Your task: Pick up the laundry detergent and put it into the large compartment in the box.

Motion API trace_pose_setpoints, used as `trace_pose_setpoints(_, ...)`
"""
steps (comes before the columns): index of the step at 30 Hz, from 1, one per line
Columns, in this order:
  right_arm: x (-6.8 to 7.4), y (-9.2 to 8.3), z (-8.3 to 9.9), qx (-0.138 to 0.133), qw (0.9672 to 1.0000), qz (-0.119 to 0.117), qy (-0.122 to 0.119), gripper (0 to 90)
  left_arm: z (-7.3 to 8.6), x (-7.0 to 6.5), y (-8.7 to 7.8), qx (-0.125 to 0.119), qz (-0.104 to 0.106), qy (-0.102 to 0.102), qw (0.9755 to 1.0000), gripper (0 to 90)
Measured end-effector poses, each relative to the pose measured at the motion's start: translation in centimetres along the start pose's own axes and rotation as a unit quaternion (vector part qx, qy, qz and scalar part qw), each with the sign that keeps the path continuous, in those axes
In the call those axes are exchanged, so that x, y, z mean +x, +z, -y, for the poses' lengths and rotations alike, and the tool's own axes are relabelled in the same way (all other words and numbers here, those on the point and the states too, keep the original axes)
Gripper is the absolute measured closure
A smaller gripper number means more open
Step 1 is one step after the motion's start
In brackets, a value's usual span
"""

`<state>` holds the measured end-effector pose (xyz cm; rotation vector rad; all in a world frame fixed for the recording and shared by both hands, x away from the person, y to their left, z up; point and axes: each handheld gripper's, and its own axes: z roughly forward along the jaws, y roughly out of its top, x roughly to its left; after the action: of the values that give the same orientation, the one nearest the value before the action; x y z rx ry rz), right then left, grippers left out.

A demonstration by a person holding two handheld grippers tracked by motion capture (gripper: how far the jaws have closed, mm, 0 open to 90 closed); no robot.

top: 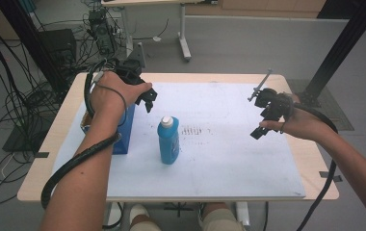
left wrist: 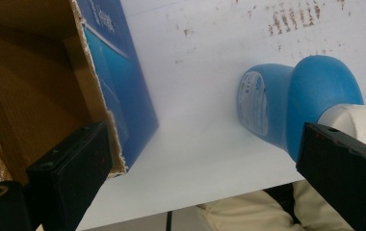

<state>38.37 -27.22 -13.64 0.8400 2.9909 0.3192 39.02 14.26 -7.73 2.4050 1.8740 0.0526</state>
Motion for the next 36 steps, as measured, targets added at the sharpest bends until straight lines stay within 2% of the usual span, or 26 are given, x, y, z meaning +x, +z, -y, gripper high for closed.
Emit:
trace_pose_setpoints(16, -0.3, 0.2, -0.4, 0.004, 1.0, -0.002, 0.0, 5.8, -0.2, 0.3, 0.2, 0.004, 0.001, 0.001, 1.0, 6.2)
trace_pose_setpoints(27, -0.2, 0.0, -0.1, 0.003, 1.0, 0.001, -0.001, 5.8, -0.1, 0.1, -0.3, 0.002, 0.005, 0.004, 1.0, 6.3)
trace_pose_setpoints(36, 0.0, 0.2, -0.1, 0.007, 1.0, 0.0, -0.001, 5.9, 0.0, -0.8, -0.8, -0.004, 0.013, 0.015, 0.9998, 6.3)
